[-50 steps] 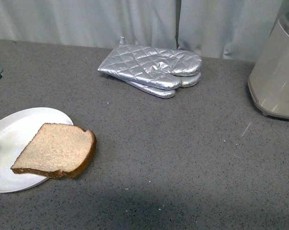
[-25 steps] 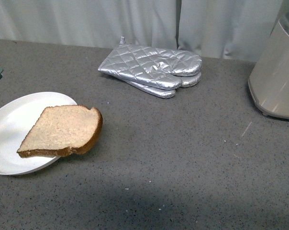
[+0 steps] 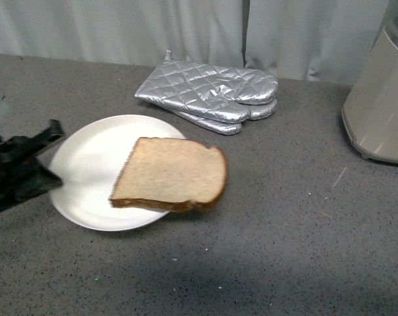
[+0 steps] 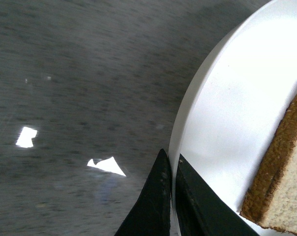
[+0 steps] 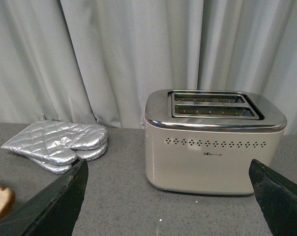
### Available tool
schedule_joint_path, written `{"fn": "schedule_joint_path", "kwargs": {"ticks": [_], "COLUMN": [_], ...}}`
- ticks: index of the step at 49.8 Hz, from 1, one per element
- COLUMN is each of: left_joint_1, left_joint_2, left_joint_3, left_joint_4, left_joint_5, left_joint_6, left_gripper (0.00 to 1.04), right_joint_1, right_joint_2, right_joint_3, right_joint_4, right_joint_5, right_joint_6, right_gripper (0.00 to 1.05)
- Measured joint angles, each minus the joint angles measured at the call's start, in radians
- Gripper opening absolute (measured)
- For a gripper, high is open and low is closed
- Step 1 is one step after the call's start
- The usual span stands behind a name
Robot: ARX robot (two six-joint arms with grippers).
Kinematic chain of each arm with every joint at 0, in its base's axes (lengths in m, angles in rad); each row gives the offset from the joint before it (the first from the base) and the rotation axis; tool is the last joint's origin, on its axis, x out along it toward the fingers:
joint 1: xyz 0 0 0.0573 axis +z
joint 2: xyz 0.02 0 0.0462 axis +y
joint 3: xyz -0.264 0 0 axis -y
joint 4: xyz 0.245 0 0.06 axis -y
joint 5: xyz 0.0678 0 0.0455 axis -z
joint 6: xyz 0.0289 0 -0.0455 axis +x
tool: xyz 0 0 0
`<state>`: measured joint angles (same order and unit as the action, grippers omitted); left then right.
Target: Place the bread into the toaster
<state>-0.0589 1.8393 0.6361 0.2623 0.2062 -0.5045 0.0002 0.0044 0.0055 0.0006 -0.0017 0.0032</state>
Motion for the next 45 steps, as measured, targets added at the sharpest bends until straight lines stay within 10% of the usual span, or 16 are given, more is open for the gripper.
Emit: {"fn": "schedule_joint_path", "kwargs": {"ticks": [20, 40, 45], "left_joint_1": [-0.387, -0.543, -0.534], "left_joint_2": [0.229, 0.341, 0.337], "left_joint_3": [0.188, 0.321, 0.315], "left_joint_4": [0.059, 0.059, 0.060], "left_joint_5": [-0.072, -0.077, -0.090], "left_joint_6": [-0.277, -0.395, -0.407], "left_gripper": [0.04, 0.04, 0.23], "right_joint_1": [0.000, 0.000, 0.000], "right_joint_2": [0.000, 0.000, 0.000], "right_joint_3": [0.000, 0.000, 0.000], "right_joint_4": [0.000, 0.000, 0.000], "right_joint_5": [0.000, 0.000, 0.000], "right_joint_6": [0.000, 0.000, 0.000], "right_gripper": [0.95, 0.95, 0.95]}}
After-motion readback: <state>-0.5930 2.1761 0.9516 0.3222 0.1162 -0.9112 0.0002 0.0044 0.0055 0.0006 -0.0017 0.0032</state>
